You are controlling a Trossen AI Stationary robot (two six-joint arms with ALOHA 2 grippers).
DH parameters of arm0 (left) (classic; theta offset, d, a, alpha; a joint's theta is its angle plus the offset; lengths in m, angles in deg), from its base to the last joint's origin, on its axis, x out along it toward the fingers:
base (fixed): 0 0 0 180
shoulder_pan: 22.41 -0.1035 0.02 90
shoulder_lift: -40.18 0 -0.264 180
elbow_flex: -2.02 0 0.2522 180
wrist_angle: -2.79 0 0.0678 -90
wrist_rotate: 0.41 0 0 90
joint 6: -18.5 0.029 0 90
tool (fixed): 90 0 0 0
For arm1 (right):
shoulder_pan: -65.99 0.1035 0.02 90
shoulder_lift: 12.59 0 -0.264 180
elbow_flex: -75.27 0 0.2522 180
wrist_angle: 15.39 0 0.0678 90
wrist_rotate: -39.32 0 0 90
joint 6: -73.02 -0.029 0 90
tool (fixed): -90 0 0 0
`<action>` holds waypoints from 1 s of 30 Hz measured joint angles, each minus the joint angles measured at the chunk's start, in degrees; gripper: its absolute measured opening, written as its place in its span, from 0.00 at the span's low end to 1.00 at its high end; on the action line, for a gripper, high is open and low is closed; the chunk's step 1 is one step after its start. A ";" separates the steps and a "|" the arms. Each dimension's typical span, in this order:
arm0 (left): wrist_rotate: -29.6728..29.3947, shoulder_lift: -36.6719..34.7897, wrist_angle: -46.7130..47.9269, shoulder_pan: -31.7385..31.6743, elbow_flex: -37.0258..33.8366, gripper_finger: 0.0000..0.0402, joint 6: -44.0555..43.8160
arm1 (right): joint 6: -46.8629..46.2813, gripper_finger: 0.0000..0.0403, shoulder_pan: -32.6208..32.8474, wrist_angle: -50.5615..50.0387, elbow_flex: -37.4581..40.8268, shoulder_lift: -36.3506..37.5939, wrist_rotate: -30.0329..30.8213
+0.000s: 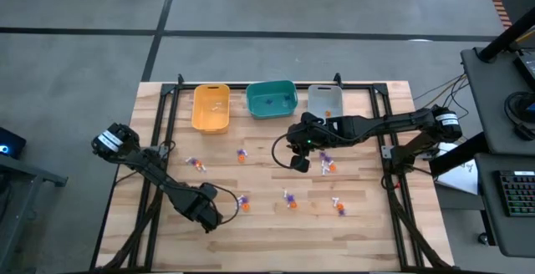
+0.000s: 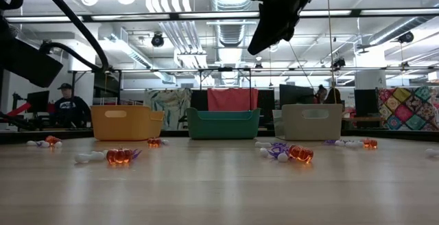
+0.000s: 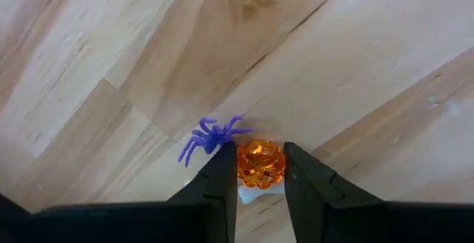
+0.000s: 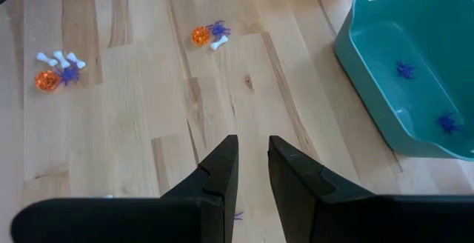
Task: Sort Halloween decoration
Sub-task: Put the orange pumpkin toy into the gray bin
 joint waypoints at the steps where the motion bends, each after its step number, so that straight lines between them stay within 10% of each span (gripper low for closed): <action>1: -0.14 -0.10 0.29 0.00 0.21 0.14 0.57 | 0.00 0.17 0.00 0.00 0.00 0.00 0.00; 20: -5.50 -5.48 6.52 -1.39 6.24 0.14 8.54 | 0.69 0.17 0.00 -0.26 0.02 0.00 -0.02; 30: -11.16 -6.21 7.09 -12.62 11.97 0.14 30.61 | 2.60 0.17 0.11 -8.93 0.02 1.00 -0.09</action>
